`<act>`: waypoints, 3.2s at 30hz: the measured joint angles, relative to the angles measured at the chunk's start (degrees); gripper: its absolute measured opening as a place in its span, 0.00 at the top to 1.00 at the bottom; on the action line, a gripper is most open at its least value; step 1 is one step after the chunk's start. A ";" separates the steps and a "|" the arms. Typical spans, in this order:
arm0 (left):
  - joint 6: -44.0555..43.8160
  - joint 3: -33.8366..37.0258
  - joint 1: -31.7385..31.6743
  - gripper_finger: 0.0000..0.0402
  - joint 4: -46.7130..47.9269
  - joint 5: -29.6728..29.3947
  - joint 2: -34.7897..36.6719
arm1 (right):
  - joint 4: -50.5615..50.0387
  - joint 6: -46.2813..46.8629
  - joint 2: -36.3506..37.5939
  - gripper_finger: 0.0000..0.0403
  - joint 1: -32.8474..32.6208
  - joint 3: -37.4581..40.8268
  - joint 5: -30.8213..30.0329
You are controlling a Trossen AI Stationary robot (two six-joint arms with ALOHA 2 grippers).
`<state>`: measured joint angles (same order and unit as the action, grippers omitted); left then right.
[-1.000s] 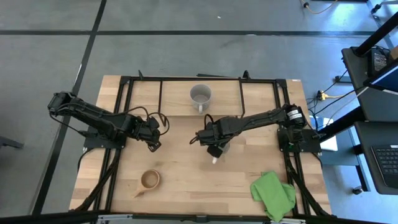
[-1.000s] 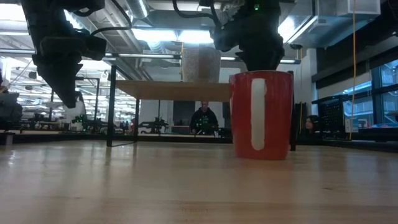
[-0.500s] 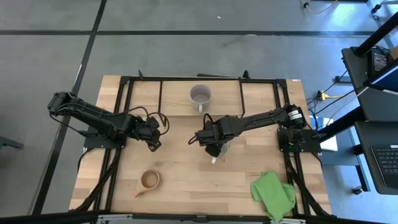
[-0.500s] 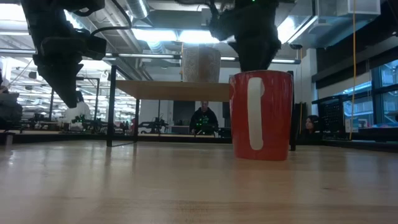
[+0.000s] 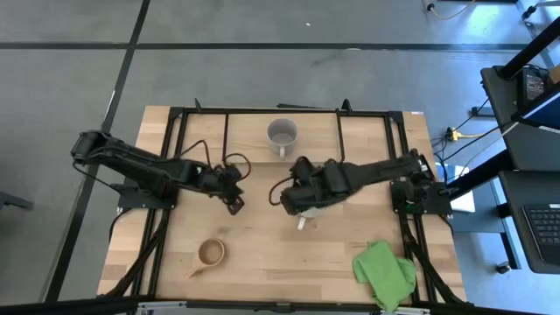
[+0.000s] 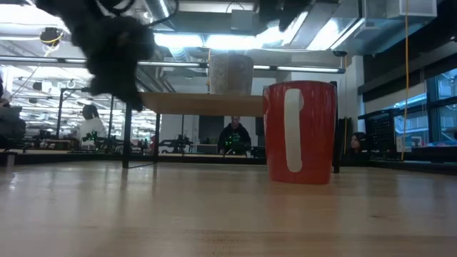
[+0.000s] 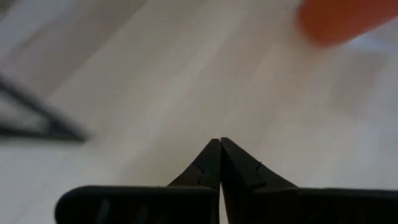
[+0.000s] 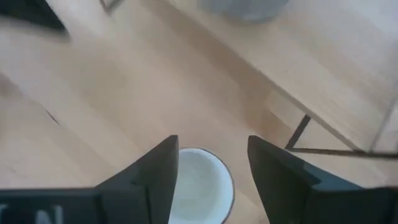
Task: Stack small to large cups/mugs on shelf
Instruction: Put the red mug on the shelf
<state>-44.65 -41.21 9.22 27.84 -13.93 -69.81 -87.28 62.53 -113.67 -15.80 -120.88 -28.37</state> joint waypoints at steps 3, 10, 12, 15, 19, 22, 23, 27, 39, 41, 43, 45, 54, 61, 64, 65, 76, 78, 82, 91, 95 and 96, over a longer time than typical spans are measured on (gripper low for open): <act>0.23 0.00 -1.66 1.00 -9.04 4.21 -3.95 | -3.03 8.97 0.03 0.52 -3.82 -3.65 -4.45; -1.32 0.00 -3.49 1.00 -27.75 10.50 -16.07 | -2.81 26.19 0.59 0.52 -12.48 -5.31 -9.19; -2.31 0.00 -3.97 1.00 -32.73 11.97 -19.07 | -2.75 29.70 0.57 0.52 -14.41 -5.31 -9.01; -4.23 0.00 -4.28 1.00 -38.05 12.33 -22.59 | -2.73 34.90 0.57 0.52 -16.95 -4.78 -8.57; -6.71 0.00 -4.65 1.00 -43.88 11.91 -25.60 | -2.64 40.86 0.40 0.52 -19.83 -3.53 -7.00; -7.79 0.00 -4.63 1.00 -48.62 12.61 -27.29 | -2.72 45.62 0.42 0.52 -21.44 -1.07 -4.49; -7.86 -0.07 -4.61 1.00 -50.43 13.04 -27.84 | -2.74 47.35 0.37 0.52 -22.01 -0.19 -4.35; -7.77 -2.46 -4.14 1.00 -51.37 13.39 -29.20 | -2.80 53.54 0.39 0.52 -23.76 2.62 -3.52; -4.69 -12.60 -4.61 1.00 -50.62 15.09 -35.84 | -2.70 58.49 0.39 0.52 -26.15 4.92 1.55; -4.67 -13.79 -4.35 1.00 -51.00 16.47 -36.78 | -2.67 58.44 0.39 0.52 -26.15 4.92 2.12; -4.67 -14.12 -4.05 1.00 -50.62 16.80 -37.12 | -2.72 58.28 0.39 0.52 -26.15 4.92 2.61; -4.65 -14.14 -3.67 1.00 -50.51 16.87 -37.19 | -2.74 58.25 0.39 0.52 -26.13 4.92 2.60; -2.41 -14.21 -2.13 1.00 -51.72 20.86 -37.19 | -2.31 62.89 0.39 0.52 -26.11 9.13 8.77; -0.43 -14.21 -1.55 1.00 -52.55 21.05 -37.19 | 2.12 63.20 0.37 0.52 -26.13 12.43 10.13; 0.03 -14.21 -2.20 1.00 -52.55 23.17 -37.17 | 0.84 63.30 0.36 0.52 -25.52 12.48 8.61; 0.01 -14.21 -2.53 1.00 -52.55 24.37 -37.16 | -0.50 63.43 0.37 0.52 -24.99 12.48 9.01; 5.84 -14.23 -3.86 1.00 -34.58 16.74 -32.23 | -0.78 63.54 4.52 0.57 -17.48 21.31 9.33; 8.65 -14.16 -3.86 1.00 -29.28 13.16 -29.45 | -0.97 63.40 6.10 0.57 -17.20 21.53 7.50; 10.43 -14.19 -3.46 1.00 -20.33 5.10 -24.73 | -2.01 63.48 8.55 0.57 -17.34 22.87 7.08; 10.38 -14.25 -2.21 1.00 -3.59 -4.70 -17.28 | 16.61 62.16 18.19 0.57 -14.54 37.65 1.84; 9.17 -14.17 -1.22 1.00 2.58 -4.97 -15.72 | 20.98 60.18 25.22 0.57 -12.82 46.09 8.26; 8.61 -14.25 -1.03 1.00 3.96 -4.80 -15.52 | 23.35 58.91 27.23 0.57 -12.49 48.29 10.04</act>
<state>-36.04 -55.46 8.20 31.80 -18.73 -85.33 -63.93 121.44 -86.44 -28.29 -72.59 -18.32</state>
